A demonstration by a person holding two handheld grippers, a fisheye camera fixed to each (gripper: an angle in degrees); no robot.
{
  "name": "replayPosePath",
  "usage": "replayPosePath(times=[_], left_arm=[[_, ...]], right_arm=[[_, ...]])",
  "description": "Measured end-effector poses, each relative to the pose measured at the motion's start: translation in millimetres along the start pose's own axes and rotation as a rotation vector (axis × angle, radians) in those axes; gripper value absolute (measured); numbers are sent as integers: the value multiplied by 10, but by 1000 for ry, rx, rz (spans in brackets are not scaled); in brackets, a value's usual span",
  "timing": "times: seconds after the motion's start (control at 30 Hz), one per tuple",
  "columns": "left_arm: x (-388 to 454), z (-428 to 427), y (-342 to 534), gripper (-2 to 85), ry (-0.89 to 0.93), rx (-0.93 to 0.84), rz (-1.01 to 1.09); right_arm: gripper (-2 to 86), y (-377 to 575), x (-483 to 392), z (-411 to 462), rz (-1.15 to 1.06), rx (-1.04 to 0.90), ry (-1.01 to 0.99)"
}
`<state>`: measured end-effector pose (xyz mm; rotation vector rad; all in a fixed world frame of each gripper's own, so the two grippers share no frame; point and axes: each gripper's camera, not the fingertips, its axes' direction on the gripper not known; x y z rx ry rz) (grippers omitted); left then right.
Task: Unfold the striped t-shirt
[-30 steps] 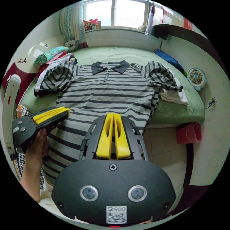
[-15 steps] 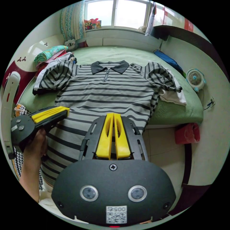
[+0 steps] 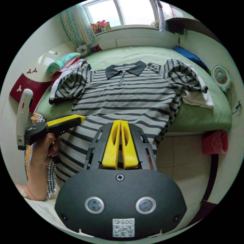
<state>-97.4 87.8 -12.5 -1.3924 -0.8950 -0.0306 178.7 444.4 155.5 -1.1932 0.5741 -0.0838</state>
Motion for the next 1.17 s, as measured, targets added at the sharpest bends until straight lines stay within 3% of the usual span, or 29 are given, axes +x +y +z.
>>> replayPosePath(times=[0.3,0.47,0.6,0.7,0.9,1.17], left_arm=[[-39,-77,80,-6,-141,15,41],[-337,-138,132,-3,-28,19,-4],[-454,-215,199,-2,29,29,34],[-603,-411,345,-2,72,147,50],[-1266,-695,575,5,-28,348,-97],[-2395,-726,606,92,-126,429,-363]], right_arm=[[-10,-233,-191,117,-32,-27,-2],[-9,-362,-437,212,-101,-56,86],[-8,-493,-533,313,-152,-116,0],[-4,-596,-603,267,-170,-82,-42],[69,-1184,-1174,14,-376,130,-135],[116,-2247,-2539,225,-693,165,-265]])
